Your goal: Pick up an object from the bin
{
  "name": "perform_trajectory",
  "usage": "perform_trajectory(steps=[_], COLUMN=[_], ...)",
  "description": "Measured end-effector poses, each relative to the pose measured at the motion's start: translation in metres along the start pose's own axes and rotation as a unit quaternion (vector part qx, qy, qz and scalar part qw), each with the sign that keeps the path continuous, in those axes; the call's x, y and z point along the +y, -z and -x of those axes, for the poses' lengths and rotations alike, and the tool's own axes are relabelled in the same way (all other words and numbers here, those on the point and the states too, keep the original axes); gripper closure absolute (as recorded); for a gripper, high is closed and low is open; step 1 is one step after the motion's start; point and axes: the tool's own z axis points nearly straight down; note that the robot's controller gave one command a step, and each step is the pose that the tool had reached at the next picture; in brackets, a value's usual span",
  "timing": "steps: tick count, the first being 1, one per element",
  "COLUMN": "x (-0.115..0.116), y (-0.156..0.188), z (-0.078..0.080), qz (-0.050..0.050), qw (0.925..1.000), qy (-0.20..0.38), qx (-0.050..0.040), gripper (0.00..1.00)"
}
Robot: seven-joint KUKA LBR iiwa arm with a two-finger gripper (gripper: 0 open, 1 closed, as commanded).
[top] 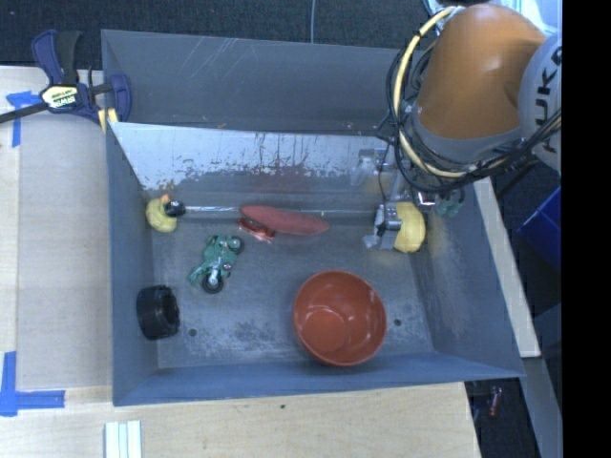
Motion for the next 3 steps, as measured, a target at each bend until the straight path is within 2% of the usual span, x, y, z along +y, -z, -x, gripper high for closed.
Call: perform_trajectory(steps=[1,2,3], x=[0.000,0.041,0.086], y=[0.005,-0.069,-0.071], z=[0.001,0.015,0.026], qz=[0.000,0.000,-0.001], qw=[1.0000,0.9985,0.9962], qy=[0.000,0.054,0.086], qx=[-0.0044,-0.0058,-0.0107], gripper=[0.00,0.00,0.00])
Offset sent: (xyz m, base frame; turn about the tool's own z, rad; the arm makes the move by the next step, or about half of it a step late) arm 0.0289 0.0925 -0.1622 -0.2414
